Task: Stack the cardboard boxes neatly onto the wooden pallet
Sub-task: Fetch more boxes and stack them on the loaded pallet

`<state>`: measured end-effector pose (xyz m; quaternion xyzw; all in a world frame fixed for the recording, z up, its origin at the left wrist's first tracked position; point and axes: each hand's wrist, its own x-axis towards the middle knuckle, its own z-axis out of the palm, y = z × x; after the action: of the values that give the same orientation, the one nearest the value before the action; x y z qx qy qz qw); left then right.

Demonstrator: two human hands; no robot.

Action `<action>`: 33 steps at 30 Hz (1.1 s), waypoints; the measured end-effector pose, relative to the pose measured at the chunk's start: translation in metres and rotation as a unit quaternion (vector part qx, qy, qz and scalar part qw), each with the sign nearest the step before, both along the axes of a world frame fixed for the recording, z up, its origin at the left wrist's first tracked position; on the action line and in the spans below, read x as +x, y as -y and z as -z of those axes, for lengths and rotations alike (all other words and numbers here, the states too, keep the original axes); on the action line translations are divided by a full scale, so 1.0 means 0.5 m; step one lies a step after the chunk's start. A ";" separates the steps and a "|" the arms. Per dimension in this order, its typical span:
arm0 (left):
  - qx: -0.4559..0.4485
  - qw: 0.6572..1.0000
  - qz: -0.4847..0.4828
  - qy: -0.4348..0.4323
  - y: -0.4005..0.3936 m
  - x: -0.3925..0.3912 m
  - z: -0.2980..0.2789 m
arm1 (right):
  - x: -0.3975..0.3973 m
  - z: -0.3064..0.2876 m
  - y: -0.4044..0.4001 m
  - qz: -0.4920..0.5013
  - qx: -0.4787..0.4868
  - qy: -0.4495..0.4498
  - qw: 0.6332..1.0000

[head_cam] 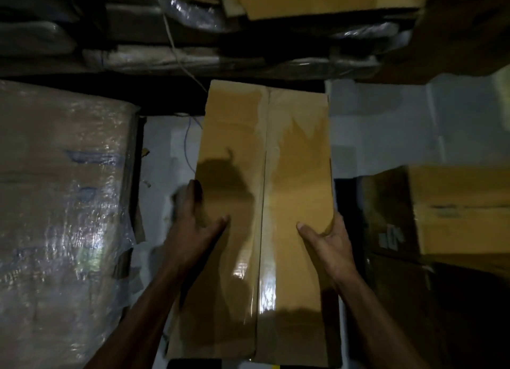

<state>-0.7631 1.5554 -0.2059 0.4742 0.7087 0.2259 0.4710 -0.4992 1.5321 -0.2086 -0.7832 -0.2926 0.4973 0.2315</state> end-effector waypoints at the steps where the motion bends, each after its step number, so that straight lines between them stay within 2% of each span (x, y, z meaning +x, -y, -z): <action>1: -0.005 1.000 0.010 -0.011 -0.003 0.008 -0.034 | 0.006 -0.034 0.007 0.011 0.007 0.007 1.000; 5: -0.009 0.997 0.070 -0.043 -0.015 0.051 -0.173 | 0.026 -0.179 0.052 0.052 0.038 0.052 0.997; 9: 0.033 0.987 0.141 -0.063 -0.034 0.065 -0.268 | 0.028 -0.300 0.085 0.085 0.054 0.094 0.991; 13: 0.045 0.976 0.199 -0.070 -0.075 0.073 -0.349 | 0.018 -0.395 0.113 0.098 0.077 0.137 0.983; 17: 0.104 0.961 0.243 -0.081 -0.101 0.099 -0.429 | 0.009 -0.473 0.137 0.147 0.080 0.158 0.973; 25: 0.154 0.935 0.305 -0.094 -0.144 0.207 -0.545 | 0.065 -0.577 0.153 0.221 0.112 0.184 0.951; 33: 0.161 0.917 0.351 -0.098 -0.236 0.396 -0.566 | 0.217 -0.564 0.095 0.279 0.112 0.189 0.935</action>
<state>-0.5651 1.6732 0.0770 0.7818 0.4929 0.1097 0.3657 -0.3908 1.4848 0.0732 -0.8816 -0.1547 0.2198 0.3879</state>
